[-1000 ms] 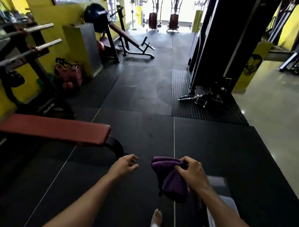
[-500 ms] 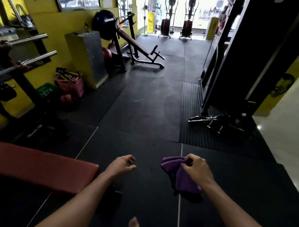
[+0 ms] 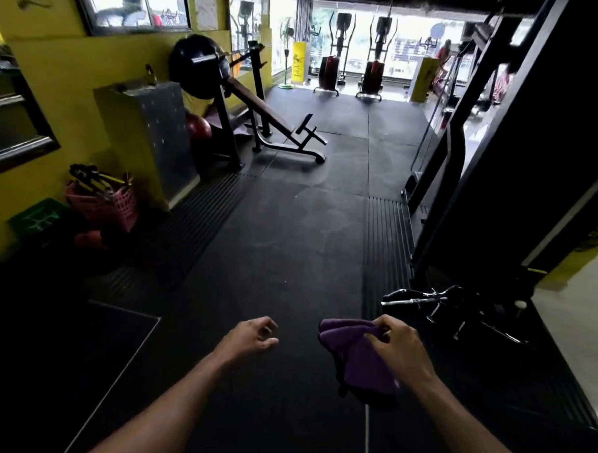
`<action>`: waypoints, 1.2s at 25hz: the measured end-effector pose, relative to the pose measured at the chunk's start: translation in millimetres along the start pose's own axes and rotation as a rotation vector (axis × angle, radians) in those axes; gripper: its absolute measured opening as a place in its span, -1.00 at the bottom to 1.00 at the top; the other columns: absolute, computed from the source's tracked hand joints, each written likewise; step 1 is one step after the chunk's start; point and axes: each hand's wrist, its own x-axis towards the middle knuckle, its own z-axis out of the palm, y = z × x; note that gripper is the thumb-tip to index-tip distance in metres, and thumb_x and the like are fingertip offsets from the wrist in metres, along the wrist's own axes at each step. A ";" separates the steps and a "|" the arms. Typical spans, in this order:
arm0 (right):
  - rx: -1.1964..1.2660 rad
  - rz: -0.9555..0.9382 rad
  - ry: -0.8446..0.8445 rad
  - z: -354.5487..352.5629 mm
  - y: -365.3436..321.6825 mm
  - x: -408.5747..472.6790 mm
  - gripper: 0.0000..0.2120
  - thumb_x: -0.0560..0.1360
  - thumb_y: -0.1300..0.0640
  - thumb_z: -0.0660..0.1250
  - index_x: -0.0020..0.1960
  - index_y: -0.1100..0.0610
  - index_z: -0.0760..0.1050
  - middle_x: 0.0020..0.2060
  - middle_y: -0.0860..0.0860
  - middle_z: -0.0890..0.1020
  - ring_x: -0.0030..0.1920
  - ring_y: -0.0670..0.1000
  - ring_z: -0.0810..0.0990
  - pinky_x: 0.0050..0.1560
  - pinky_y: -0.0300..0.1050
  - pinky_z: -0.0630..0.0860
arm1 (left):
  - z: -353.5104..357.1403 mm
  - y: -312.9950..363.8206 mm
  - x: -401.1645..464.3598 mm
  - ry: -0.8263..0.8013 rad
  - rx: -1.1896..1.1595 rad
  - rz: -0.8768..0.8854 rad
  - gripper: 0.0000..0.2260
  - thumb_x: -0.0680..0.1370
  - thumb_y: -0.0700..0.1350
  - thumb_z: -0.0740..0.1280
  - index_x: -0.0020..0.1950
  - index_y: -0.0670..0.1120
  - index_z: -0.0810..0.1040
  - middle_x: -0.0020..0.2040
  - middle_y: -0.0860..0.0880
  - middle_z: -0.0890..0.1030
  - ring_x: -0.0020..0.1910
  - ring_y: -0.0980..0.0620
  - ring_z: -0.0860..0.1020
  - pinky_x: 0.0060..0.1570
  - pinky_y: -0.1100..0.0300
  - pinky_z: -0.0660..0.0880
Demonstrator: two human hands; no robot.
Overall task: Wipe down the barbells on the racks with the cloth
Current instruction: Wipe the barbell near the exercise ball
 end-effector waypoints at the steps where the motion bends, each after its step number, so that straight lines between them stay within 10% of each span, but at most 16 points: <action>1: 0.018 -0.015 0.015 2.6 0.0 34.9 -0.90 0.49 0.00 0.49 -0.06 -0.09 0.58 -0.17 -0.21 0.64 -0.17 -0.25 0.62 -0.26 -0.35 0.47 | -13.8 8.7 35.5 0.014 -0.008 0.032 -0.72 0.57 0.10 0.42 0.26 0.13 0.57 0.12 0.15 0.64 0.05 0.22 0.62 0.12 0.09 0.61; 11: 0.116 -0.096 -0.059 16.1 -24.9 389.1 -0.88 0.51 0.02 0.48 0.01 -0.13 0.57 -0.14 -0.21 0.68 -0.14 -0.26 0.64 -0.09 -0.19 0.64 | -150.4 66.0 365.4 0.035 -0.073 0.197 -0.85 0.59 0.00 0.42 0.16 0.08 0.66 0.12 0.11 0.59 0.02 0.29 0.61 0.03 0.30 0.58; 20: 0.160 -0.245 -0.093 40.2 -81.5 704.4 -0.75 0.53 0.02 0.44 0.15 -0.22 0.53 -0.03 -0.22 0.67 -0.07 -0.20 0.67 -0.05 -0.11 0.67 | -234.5 67.6 646.2 0.050 -0.260 0.341 -0.57 0.37 0.16 0.55 0.15 0.23 0.46 0.15 0.15 0.55 0.12 0.12 0.59 0.08 0.08 0.59; 30: 0.108 -0.135 0.000 13.5 -77.1 1024.7 -0.81 0.47 0.05 0.51 -0.02 -0.17 0.56 -0.13 -0.24 0.66 -0.15 -0.24 0.64 -0.16 -0.26 0.59 | -360.8 123.2 975.6 0.151 -0.231 0.421 -0.80 0.42 -0.18 0.56 -0.14 0.05 0.59 0.05 0.13 0.62 -0.04 0.09 0.66 -0.04 0.04 0.64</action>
